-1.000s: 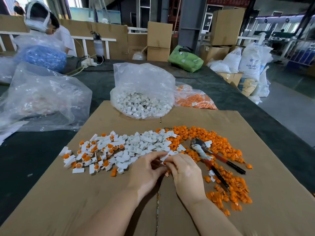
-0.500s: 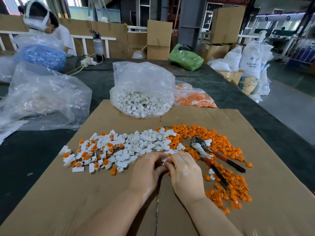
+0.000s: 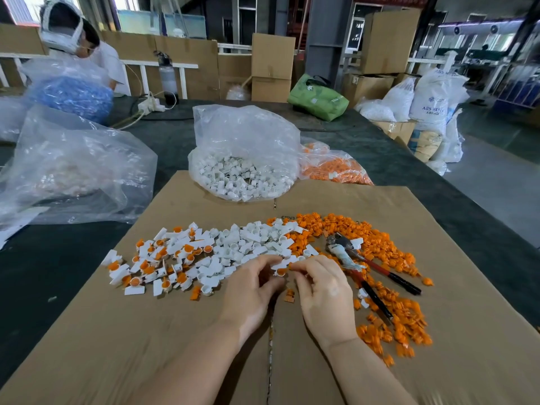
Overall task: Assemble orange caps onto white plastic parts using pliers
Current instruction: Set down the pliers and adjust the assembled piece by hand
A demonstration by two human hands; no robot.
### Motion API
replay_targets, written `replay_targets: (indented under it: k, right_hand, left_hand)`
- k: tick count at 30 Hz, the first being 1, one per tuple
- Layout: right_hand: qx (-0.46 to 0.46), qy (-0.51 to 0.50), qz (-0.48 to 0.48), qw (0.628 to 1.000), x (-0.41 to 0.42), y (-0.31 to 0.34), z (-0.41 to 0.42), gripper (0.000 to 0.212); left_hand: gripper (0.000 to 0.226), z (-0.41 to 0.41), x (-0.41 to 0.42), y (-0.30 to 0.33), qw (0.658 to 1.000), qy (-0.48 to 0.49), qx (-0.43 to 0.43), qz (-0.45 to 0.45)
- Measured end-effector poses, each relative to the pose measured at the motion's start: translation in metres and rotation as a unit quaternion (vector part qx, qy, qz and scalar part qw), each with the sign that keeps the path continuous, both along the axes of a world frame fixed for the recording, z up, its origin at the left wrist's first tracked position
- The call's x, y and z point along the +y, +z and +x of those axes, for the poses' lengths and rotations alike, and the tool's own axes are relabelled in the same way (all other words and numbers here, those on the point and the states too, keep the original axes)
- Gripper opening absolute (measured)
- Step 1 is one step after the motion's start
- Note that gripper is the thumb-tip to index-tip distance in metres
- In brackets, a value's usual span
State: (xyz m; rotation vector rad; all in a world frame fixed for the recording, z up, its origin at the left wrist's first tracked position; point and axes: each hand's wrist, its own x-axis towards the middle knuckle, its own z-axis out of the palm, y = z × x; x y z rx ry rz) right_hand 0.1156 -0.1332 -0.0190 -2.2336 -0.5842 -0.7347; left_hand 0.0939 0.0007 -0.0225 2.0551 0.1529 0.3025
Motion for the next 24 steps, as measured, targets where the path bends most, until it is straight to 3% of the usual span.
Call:
replay_targets:
  k: [7, 11, 15, 24]
  right_hand:
    - [0.02, -0.075, 0.013, 0.997, -0.001, -0.003, 0.0, 0.014]
    - [0.021, -0.067, 0.001, 0.998, 0.0, -0.002, -0.001, 0.016]
    - [0.003, -0.045, -0.047, 0.998, 0.001, -0.003, -0.003, 0.019]
    - [0.018, -0.022, -0.098, 0.995, 0.003, -0.006, -0.001, 0.024]
  left_hand:
    - [0.022, -0.001, 0.002, 0.007, 0.998, 0.05, -0.027, -0.013]
    - [0.012, 0.008, 0.029, 0.016, 0.985, 0.12, -0.059, 0.111]
    - [0.017, 0.016, 0.063, 0.023, 0.928, 0.229, 0.005, 0.293]
    - [0.023, 0.021, 0.078, 0.017, 0.904, 0.257, 0.078, 0.332]
